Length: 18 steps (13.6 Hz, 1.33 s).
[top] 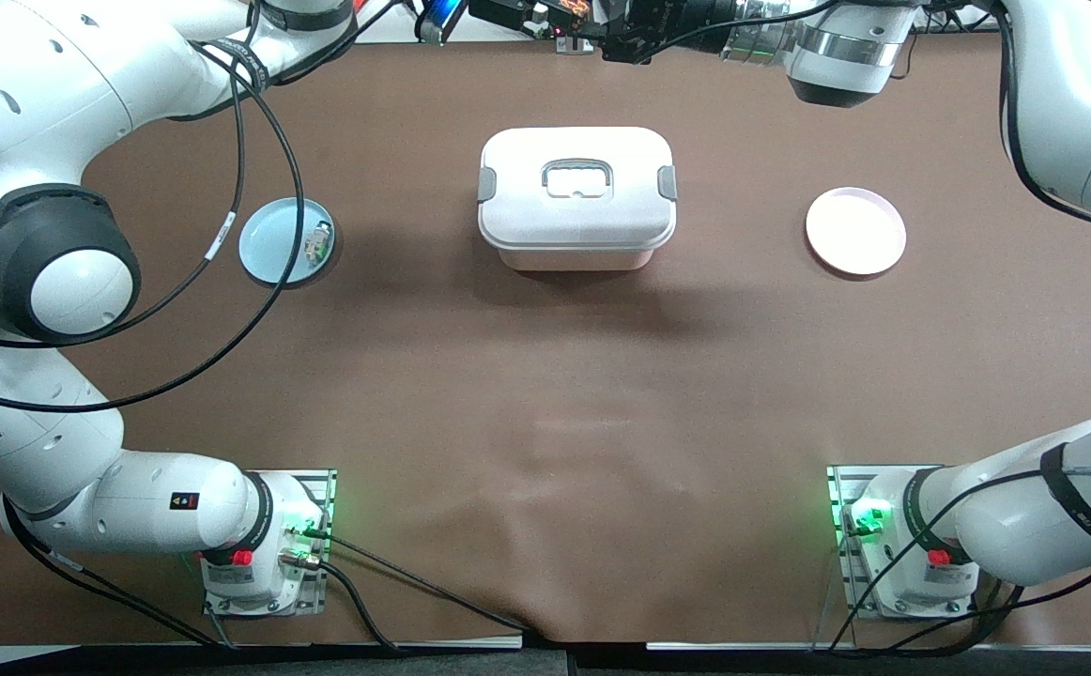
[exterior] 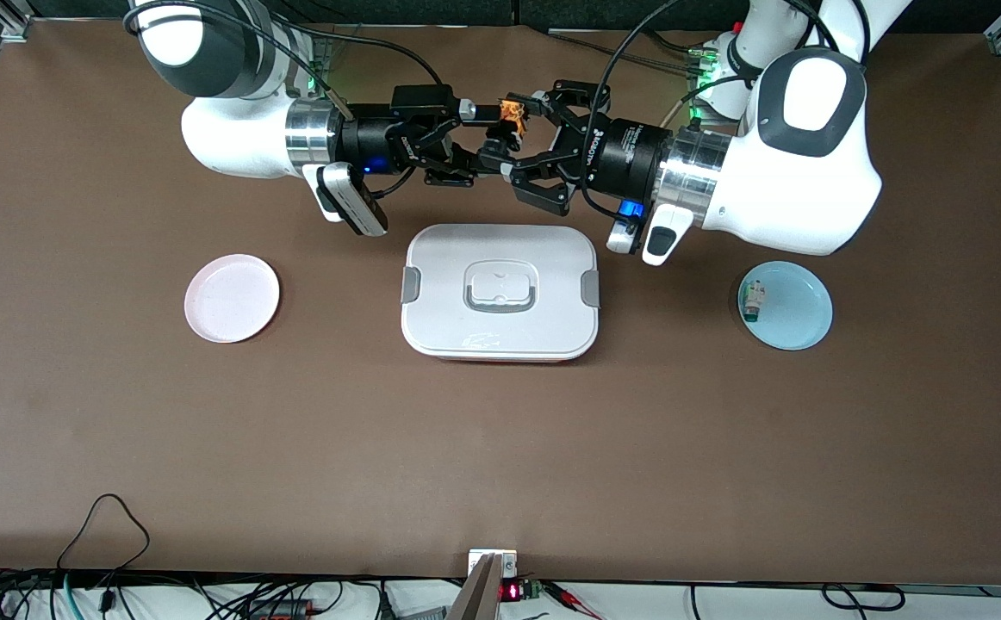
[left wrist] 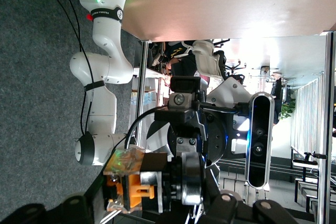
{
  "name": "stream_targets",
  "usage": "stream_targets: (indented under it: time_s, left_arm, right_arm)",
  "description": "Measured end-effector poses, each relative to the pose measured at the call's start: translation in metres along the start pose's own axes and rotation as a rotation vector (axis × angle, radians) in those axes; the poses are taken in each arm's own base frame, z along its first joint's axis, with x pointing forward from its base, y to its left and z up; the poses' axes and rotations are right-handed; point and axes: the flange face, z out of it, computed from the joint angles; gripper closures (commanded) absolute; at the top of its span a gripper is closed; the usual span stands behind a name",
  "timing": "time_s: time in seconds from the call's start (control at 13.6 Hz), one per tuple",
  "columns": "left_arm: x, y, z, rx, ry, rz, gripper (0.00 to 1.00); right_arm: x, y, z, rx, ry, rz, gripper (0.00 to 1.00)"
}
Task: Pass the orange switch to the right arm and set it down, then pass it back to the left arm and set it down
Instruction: 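Close the right gripper on the orange switch beside the left gripper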
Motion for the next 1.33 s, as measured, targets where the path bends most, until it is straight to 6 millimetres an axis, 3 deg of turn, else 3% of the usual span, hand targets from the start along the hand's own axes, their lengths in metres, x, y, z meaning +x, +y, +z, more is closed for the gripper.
stream_targets:
  time_s: [0.15, 0.44, 0.59, 0.96, 1.11, 1.18, 1.25, 1.33]
  left_arm:
    - [0.0004, 0.0002, 0.0000, 0.000, 0.000, -0.001, 0.92]
    - [0.0007, 0.0003, 0.0000, 0.000, 0.000, -0.002, 0.92]
    - [0.0003, 0.0003, 0.0000, 0.000, -0.002, -0.002, 0.92]
    - [-0.0042, 0.0010, -0.0019, -0.005, -0.008, 0.018, 0.92]
    - [-0.0043, 0.0011, -0.0019, -0.005, -0.008, 0.018, 0.86]
    - [-0.0042, 0.0012, -0.0019, -0.005, -0.009, 0.017, 0.64]
    - [-0.0039, 0.0015, -0.0019, -0.005, -0.011, 0.012, 0.01]
    - [-0.0031, 0.0023, -0.0020, -0.006, -0.018, 0.005, 0.00]
  right_arm:
    - [0.0000, -0.0001, 0.0000, 0.001, 0.000, -0.002, 0.23]
    - [0.0000, -0.0033, 0.0000, 0.005, 0.001, -0.014, 0.58]
    - [0.0000, -0.0044, 0.0000, 0.006, 0.002, -0.064, 0.69]
    - [0.0004, -0.0032, -0.0003, 0.017, 0.009, -0.077, 0.73]
    - [0.0004, -0.0033, -0.0003, 0.018, 0.010, -0.077, 0.73]
    - [0.0004, -0.0032, -0.0003, 0.018, 0.010, -0.076, 0.73]
    - [0.0005, -0.0032, -0.0004, 0.018, 0.011, -0.076, 0.73]
    - [0.0008, -0.0032, -0.0005, 0.020, 0.014, -0.073, 0.73]
